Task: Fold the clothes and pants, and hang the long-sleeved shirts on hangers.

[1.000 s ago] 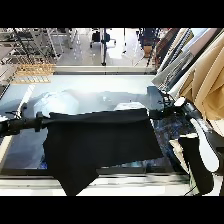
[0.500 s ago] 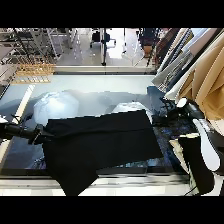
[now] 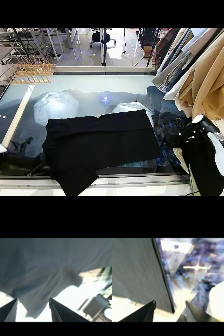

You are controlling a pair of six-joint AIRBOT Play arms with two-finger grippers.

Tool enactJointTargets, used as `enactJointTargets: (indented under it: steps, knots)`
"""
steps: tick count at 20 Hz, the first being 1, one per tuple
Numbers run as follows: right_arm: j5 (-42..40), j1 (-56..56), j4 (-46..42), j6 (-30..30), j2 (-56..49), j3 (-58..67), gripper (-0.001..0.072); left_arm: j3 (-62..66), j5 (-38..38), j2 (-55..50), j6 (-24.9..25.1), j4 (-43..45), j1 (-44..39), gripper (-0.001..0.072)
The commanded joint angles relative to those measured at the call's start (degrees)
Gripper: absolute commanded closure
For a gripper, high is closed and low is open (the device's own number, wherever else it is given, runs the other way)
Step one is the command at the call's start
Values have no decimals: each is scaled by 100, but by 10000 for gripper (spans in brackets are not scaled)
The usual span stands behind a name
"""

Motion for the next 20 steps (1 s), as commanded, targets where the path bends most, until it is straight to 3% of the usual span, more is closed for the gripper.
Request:
enactJointTargets:
  steps: [1,7,11,16,20]
  knots:
    - [205,-243,28,-529,33,-295,287,-721,2,789,-330,243,-37,299]
    - [208,-238,-22,-610,-227,-297,287,-892,87,866,-885,269,-894,283]
    - [286,-238,-24,-619,-302,-297,287,-1001,750,866,-1416,273,-1502,283]
    - [472,-236,4,-756,-369,-297,289,-1056,1036,866,-1784,824,-1604,284]
    - [492,-236,59,-756,-372,-297,294,-1056,1405,866,-1836,691,-1620,288]
